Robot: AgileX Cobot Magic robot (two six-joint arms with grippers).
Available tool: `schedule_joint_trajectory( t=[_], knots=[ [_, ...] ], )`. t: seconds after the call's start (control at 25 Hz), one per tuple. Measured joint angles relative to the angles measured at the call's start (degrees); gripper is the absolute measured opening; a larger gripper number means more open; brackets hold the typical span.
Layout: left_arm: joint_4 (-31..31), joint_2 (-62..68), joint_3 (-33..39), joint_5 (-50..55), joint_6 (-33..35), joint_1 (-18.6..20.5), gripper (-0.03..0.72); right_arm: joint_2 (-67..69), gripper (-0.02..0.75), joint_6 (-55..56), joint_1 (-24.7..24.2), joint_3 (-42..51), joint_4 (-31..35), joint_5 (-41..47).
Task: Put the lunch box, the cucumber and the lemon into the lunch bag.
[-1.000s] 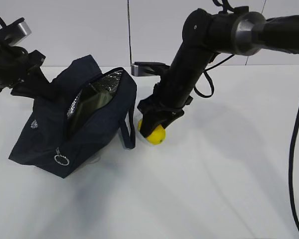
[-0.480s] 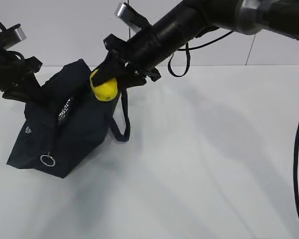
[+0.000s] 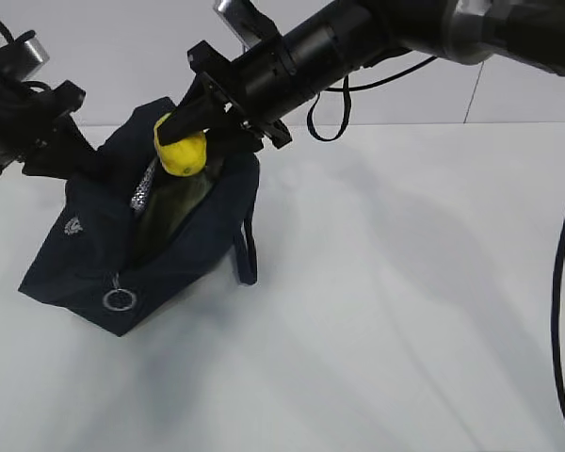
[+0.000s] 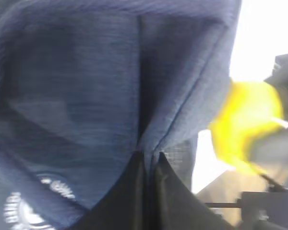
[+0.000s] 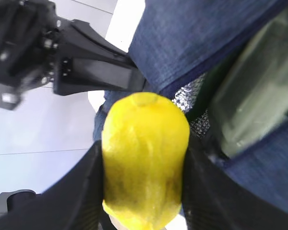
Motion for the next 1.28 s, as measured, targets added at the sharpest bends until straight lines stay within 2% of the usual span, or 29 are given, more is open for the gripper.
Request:
schedule_joint_trajectory(
  t=[0.12, 0.44, 0.68, 0.88, 1.0, 1.28],
  knots=[
    [-3.72, 0.0, 0.0, 1.82, 0.0, 0.0, -0.009, 0.77, 0.336, 0.0, 0.0, -0.09, -0.74, 0.0],
    [-8.02, 0.0, 0.0, 3.68, 0.85, 0.0, -0.009, 0.91, 0.336, 0.26, 0.0, -0.09, -6.66, -3.39],
    [-13.6, 0.0, 0.0, 5.76, 3.13, 0.0, -0.009, 1.69, 0.336, 1.63, 0.0, -0.09, -7.21, -5.29],
    [-15.38, 0.1, 0.0, 6.69, 4.22, 0.0, -0.009, 3.86, 0.34, 1.96, 0.0, -0.09, 0.02, -5.89],
    [-15.5, 0.21, 0.0, 6.69, 4.59, 0.0, -0.009, 4.37, 0.366, 1.96, 0.0, -0.09, 1.89, -6.12],
    [-15.59, 0.21, 0.0, 6.81, 4.92, 0.0, -0.009, 4.62, 0.508, 1.96, 0.0, -0.09, 2.27, -6.12]
  ],
)
